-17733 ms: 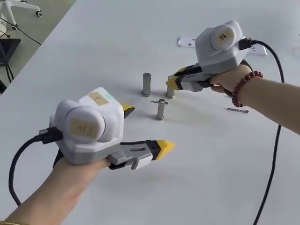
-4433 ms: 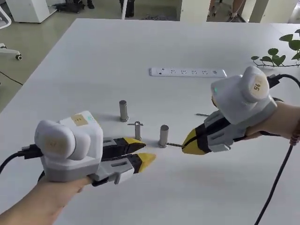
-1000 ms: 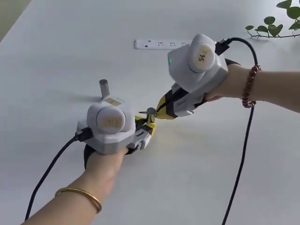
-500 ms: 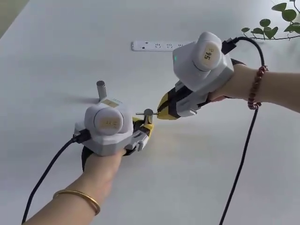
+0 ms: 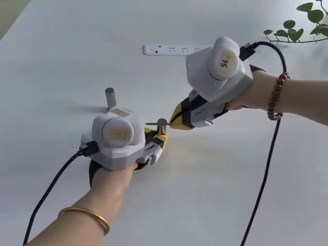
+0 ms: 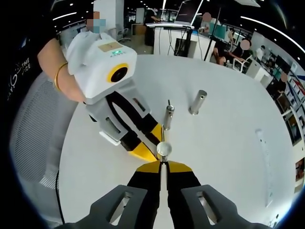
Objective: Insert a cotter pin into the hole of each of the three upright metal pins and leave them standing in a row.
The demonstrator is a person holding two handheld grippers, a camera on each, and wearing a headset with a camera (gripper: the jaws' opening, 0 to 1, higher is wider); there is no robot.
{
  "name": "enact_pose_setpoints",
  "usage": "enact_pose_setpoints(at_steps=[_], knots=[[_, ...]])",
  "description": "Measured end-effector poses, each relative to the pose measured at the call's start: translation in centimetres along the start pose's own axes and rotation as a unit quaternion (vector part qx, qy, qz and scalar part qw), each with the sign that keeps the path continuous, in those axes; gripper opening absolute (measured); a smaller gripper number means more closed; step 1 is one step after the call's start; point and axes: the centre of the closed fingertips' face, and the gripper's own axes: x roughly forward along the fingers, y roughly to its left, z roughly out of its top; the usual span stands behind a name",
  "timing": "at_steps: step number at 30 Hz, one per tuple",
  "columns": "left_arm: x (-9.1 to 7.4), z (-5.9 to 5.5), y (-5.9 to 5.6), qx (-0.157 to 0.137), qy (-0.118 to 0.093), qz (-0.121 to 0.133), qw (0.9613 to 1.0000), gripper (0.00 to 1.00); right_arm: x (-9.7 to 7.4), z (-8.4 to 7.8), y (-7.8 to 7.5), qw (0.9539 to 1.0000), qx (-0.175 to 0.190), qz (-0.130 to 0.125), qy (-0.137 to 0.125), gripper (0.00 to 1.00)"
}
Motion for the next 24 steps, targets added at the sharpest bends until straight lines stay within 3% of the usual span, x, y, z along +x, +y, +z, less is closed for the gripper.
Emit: enact_pose_setpoints(at_steps=[9, 13, 24], knots=[[0.0, 0.0, 0.0, 0.001, 0.000, 0.001, 1.0000, 0.12, 0.2, 0.0, 0.1, 1.0000, 0.005, -0.001, 0.000, 0.00], [0.0, 0.0, 0.0, -0.002, 0.000, 0.002, 1.0000, 0.12, 0.1, 0.4, 0.0, 0.9997, 0.022, -0.003, -0.014, 0.00], [0.0, 0.1, 0.1, -0.002, -0.001, 0.004, 1.0000, 0.12, 0.8, 1.2, 0.0, 0.9982, 0.048, -0.006, -0.036, 0.11]])
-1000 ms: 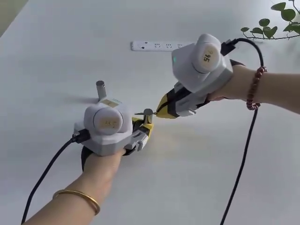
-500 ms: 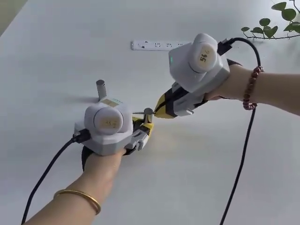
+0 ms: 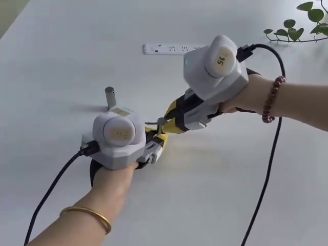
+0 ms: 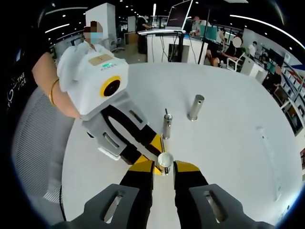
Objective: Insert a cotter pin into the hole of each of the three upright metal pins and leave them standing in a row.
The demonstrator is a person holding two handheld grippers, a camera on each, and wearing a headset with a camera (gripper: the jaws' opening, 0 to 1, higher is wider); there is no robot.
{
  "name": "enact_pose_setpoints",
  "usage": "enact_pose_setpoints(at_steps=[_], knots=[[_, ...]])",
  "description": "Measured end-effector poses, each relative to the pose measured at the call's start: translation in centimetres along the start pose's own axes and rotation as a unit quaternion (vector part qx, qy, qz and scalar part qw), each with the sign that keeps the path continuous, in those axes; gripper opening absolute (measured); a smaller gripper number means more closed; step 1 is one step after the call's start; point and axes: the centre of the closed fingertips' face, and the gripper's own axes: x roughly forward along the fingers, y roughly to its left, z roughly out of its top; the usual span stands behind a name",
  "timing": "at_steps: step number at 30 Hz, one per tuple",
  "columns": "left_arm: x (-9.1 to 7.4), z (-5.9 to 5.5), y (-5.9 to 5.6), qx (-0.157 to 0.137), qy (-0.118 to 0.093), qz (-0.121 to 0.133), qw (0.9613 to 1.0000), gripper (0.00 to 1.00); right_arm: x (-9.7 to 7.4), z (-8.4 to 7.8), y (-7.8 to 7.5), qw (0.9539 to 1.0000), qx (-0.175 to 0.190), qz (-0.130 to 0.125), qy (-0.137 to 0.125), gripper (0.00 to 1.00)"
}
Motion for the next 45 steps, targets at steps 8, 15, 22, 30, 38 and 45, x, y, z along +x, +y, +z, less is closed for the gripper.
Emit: enact_pose_setpoints(at_steps=[8, 15, 22, 30, 38, 45], knots=[[0.1, 0.0, 0.0, 0.001, 0.000, 0.000, 1.0000, 0.12, 0.8, 0.2, 0.1, 1.0000, 0.003, -0.003, -0.005, 0.11], [0.1, -0.1, 0.0, 0.001, 0.001, -0.001, 1.0000, 0.12, 1.1, 0.2, 0.0, 0.9999, 0.008, -0.002, -0.012, 0.09], [0.1, -0.1, 0.0, 0.002, 0.001, -0.001, 1.0000, 0.12, 1.1, 0.2, 0.0, 0.9993, 0.026, 0.003, -0.025, 0.08], [0.2, 0.2, 0.1, 0.002, 0.000, 0.002, 1.0000, 0.11, 1.1, 0.1, -0.3, 0.9993, 0.027, 0.003, -0.026, 0.08], [0.4, 0.8, 0.7, -0.002, -0.006, 0.008, 1.0000, 0.11, 1.1, 0.4, -1.1, 0.9993, 0.025, 0.001, -0.028, 0.08], [0.6, 0.9, 0.8, -0.007, -0.007, 0.015, 0.9998, 0.11, 1.1, 0.4, -1.2, 0.9995, 0.020, 0.002, -0.024, 0.08]])
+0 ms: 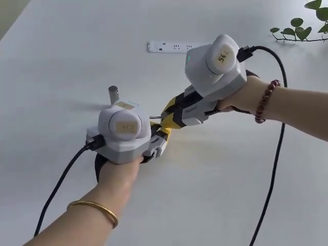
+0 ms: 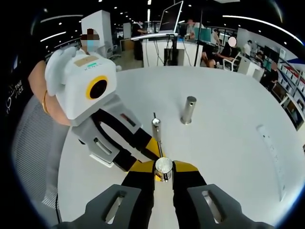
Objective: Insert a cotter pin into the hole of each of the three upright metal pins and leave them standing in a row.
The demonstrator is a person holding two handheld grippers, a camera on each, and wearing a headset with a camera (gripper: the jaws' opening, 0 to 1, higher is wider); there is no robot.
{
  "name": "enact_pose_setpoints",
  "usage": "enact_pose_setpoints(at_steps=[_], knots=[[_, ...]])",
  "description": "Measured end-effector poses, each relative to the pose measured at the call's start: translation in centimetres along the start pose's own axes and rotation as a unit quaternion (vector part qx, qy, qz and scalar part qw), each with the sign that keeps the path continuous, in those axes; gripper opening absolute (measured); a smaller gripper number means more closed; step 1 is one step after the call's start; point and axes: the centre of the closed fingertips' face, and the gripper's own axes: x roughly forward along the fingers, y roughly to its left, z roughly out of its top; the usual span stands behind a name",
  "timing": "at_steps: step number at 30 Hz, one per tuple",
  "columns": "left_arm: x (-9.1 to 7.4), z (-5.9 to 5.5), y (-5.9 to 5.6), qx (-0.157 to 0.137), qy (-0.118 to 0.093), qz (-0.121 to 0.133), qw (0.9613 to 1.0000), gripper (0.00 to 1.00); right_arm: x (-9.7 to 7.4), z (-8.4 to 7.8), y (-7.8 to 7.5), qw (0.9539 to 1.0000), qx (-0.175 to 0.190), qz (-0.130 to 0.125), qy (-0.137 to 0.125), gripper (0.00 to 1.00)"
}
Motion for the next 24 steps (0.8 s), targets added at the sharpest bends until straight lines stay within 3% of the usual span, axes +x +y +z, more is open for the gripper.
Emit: enact_pose_setpoints(at_steps=[12, 24], knots=[[0.46, 0.16, -0.06, -0.011, -0.001, 0.005, 0.9999, 0.11, -0.04, -0.36, -0.60, 1.0000, -0.002, 0.007, 0.000, 0.08], [0.50, 0.29, -0.05, -0.008, 0.000, 0.006, 0.9999, 0.11, 0.03, -0.35, -0.81, 0.9994, 0.025, 0.021, -0.009, 0.09]])
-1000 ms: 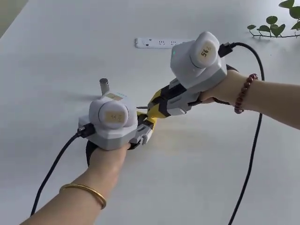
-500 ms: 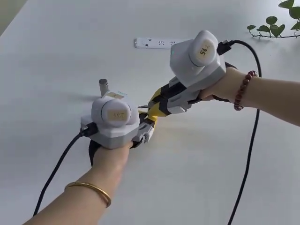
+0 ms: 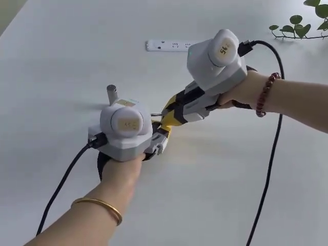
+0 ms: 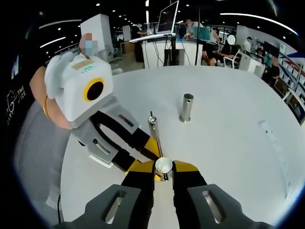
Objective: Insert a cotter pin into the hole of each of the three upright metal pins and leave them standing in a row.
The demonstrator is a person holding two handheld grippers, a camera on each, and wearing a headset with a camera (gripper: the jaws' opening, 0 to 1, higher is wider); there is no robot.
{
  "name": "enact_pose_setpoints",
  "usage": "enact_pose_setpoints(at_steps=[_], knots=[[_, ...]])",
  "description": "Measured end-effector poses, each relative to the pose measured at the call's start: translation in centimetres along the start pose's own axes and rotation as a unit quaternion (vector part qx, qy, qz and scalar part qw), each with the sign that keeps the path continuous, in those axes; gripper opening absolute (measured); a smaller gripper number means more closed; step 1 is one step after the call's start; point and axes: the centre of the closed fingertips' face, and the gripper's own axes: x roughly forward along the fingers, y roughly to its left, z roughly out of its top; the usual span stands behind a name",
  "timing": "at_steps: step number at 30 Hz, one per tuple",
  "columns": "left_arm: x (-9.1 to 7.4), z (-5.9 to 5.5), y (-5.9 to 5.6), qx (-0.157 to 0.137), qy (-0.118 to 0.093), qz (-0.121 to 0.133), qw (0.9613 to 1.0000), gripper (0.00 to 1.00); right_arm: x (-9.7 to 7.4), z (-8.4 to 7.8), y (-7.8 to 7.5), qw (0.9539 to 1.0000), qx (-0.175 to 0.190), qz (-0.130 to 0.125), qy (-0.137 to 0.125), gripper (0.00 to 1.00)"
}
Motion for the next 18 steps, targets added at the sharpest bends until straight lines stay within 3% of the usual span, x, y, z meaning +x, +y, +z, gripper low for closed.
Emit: enact_pose_setpoints(at_steps=[18], knots=[[-0.61, 0.16, 0.05, 0.002, 0.003, 0.002, 1.0000, 0.13, -0.69, -0.02, 0.57, 0.9997, 0.019, -0.011, -0.009, 0.15]])
